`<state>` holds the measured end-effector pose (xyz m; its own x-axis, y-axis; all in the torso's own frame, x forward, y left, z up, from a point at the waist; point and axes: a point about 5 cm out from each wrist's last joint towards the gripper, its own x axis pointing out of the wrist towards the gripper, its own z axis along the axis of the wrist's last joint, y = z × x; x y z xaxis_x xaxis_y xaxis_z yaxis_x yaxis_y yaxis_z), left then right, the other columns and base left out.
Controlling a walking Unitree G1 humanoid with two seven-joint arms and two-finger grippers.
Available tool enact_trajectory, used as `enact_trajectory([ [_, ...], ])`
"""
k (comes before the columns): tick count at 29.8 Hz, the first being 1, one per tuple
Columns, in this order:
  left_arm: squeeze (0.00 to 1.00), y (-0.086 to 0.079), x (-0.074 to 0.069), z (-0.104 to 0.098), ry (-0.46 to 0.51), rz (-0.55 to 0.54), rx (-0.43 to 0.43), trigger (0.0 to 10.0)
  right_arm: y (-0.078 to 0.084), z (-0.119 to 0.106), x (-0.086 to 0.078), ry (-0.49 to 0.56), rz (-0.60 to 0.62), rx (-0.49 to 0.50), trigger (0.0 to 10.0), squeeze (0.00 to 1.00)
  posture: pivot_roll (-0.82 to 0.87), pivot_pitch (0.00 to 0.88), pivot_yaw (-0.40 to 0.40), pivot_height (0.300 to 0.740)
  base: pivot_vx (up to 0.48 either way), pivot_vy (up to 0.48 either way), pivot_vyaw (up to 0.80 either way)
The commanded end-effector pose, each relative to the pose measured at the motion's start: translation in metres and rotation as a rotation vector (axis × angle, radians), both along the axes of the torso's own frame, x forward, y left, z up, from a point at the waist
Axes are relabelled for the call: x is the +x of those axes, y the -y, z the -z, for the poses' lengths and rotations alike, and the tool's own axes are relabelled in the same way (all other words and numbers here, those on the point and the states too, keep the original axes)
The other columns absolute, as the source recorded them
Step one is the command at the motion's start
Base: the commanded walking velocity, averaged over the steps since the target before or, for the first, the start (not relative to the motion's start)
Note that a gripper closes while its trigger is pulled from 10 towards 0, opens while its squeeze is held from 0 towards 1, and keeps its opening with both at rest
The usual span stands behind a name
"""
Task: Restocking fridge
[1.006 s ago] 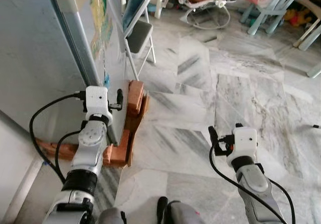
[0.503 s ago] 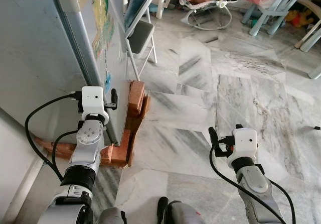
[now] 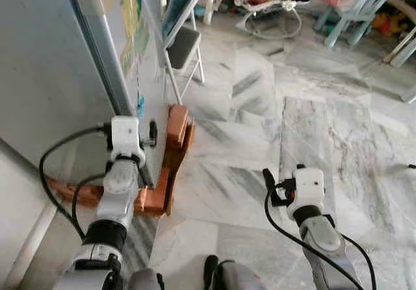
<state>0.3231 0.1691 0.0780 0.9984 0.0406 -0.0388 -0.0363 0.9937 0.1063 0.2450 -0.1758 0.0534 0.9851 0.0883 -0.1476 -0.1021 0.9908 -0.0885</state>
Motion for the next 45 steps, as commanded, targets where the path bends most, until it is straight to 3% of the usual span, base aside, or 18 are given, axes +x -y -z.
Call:
enact_trajectory([
  [1, 0.00, -0.0007, -0.0095, 0.0014, 0.008, 0.010, 0.009, 10.0, 0.0032, -0.0010, -0.0011, -0.002, 0.008, -0.010, 10.0, 0.00, 0.08, 0.148, -0.076, 0.740, 0.000, 0.000, 0.00],
  [3, 0.00, -0.0016, -0.0145, 0.0045, 0.004, 0.011, 0.009, 10.0, 0.0035, -0.0012, -0.0011, -0.003, 0.007, -0.018, 10.0, 0.00, 0.09, 0.148, -0.077, 0.740, 0.000, 0.000, 0.00],
  [45, 0.00, -0.0016, -0.0145, 0.0045, 0.004, 0.011, 0.009, 10.0, 0.0035, -0.0012, -0.0011, -0.003, 0.007, -0.018, 10.0, 0.00, 0.09, 0.148, -0.077, 0.740, 0.000, 0.000, 0.00],
])
